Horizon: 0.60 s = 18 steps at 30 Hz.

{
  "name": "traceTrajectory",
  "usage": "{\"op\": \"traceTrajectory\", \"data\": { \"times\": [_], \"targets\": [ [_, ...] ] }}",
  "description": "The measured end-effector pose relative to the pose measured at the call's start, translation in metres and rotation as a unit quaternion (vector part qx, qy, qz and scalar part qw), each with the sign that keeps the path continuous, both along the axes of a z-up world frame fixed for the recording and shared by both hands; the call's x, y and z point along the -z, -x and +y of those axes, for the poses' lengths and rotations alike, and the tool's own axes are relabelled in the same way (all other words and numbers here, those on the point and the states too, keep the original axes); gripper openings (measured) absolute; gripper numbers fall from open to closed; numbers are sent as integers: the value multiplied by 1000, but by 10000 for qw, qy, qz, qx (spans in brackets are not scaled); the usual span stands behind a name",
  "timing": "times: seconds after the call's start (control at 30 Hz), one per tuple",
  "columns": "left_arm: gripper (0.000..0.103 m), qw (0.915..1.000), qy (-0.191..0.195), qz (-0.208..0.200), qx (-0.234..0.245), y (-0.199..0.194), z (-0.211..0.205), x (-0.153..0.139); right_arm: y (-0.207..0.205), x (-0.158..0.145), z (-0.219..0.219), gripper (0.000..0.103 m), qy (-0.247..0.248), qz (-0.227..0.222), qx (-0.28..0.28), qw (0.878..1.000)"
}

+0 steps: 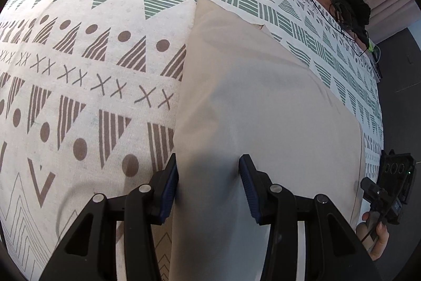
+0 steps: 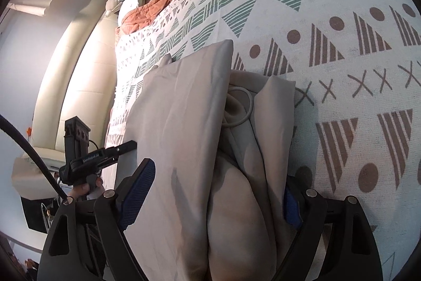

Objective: Fold large clothes

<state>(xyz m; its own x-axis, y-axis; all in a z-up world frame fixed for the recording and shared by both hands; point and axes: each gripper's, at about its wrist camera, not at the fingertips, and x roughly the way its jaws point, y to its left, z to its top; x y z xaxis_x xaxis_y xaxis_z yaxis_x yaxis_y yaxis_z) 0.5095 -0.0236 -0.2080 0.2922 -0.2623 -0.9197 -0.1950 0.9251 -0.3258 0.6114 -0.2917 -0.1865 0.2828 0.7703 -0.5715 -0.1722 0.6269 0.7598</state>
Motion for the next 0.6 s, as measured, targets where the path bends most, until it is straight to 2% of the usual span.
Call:
{"op": "traceTrajectory", "data": {
  "times": [0.13,0.43,0.47,0.5,0.53,0.6],
  "targets": [
    [46,10000,-24,-1,19,-13,0,4,0,1,-2,84,-106,76,25,9999],
    [48,10000,51,-81,-9,-41,4,15,-12,3,18,84,83,80,50,9999],
    [48,9999,17,-105,14,-42,3,15,-12,2,19,79,108,66,73,9999],
    [48,9999,-46,-123,65,-44,1,14,-11,1,18,68,161,65,117,9998],
    [48,9998,-101,-152,121,-44,-2,12,-9,0,16,62,182,83,171,9997],
    [48,9992,-226,-219,252,-42,-8,8,-4,-2,7,49,-6,76,204,9998]
  ]
}}
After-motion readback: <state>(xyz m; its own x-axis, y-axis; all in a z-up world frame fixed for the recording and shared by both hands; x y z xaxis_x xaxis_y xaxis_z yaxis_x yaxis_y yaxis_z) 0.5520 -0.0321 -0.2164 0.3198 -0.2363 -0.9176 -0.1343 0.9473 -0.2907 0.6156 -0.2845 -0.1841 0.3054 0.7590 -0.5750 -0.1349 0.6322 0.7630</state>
